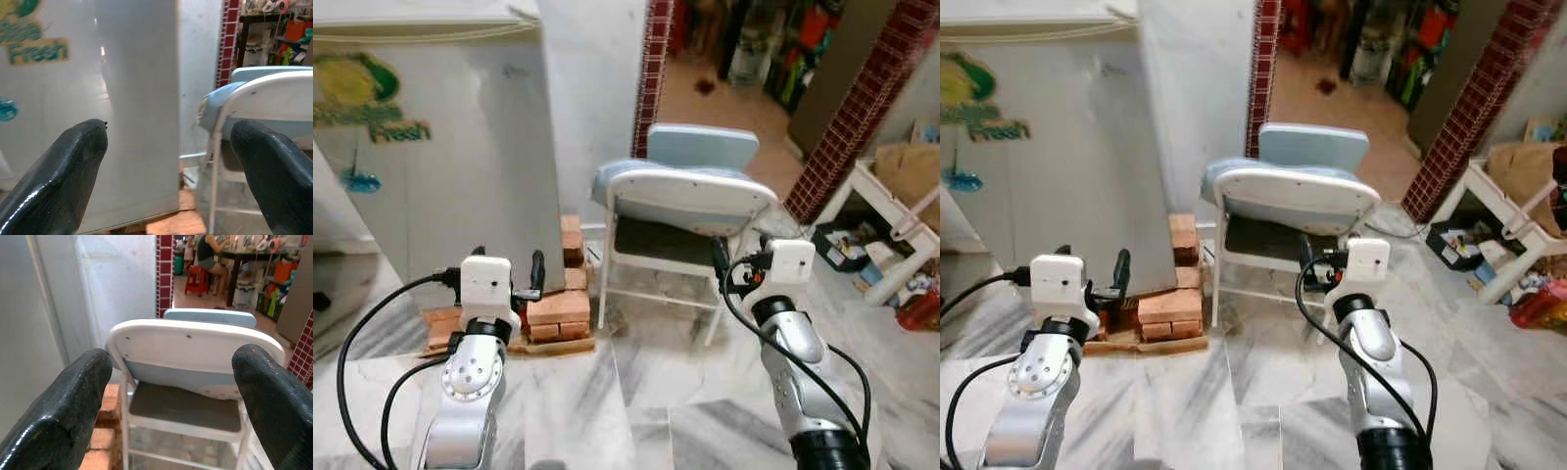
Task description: Restocking fridge
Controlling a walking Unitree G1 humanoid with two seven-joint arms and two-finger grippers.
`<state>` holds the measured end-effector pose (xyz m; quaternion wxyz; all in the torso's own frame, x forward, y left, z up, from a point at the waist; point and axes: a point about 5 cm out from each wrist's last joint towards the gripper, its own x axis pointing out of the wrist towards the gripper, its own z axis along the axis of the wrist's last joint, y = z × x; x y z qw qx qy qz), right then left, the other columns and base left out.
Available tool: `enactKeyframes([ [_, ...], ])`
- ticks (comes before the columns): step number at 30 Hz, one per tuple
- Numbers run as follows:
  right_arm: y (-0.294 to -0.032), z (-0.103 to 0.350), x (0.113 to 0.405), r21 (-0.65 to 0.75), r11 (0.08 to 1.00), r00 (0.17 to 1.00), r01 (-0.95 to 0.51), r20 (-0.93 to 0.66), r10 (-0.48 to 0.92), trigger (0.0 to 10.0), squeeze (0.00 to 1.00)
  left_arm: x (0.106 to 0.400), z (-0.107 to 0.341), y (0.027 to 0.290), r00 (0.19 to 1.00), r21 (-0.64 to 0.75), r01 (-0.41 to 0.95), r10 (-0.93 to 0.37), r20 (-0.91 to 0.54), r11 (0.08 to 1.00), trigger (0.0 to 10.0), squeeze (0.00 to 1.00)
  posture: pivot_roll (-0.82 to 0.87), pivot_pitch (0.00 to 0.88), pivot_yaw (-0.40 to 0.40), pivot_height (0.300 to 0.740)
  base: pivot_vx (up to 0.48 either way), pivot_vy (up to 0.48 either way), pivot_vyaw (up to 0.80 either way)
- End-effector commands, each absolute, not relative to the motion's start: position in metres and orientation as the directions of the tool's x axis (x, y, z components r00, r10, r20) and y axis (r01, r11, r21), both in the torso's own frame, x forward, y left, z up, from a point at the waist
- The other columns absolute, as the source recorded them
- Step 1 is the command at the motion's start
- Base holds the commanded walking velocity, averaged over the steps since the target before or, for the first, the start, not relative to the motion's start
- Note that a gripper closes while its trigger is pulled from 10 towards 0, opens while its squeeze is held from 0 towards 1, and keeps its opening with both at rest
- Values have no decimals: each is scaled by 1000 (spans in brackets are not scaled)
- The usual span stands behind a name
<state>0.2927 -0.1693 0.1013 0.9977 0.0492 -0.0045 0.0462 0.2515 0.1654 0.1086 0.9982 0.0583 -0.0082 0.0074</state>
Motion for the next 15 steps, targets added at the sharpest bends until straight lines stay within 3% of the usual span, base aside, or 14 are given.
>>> enactKeyframes([
  [1, -168, 104, 293, 99, 991, 995, -94, 30, 91, 10000, 0, 247, 105, 168, 1000, 115, -20, 21, -1, 993, 10000, 0, 90, 0, -69, 740, 0, 480, -712],
  [15, -166, 97, 287, 101, 991, 996, -93, 12, 92, 10000, 0, 241, 100, 165, 1000, 106, -4, 6, -23, 994, 10000, 0, 92, 0, -62, 740, 0, 480, -730],
])
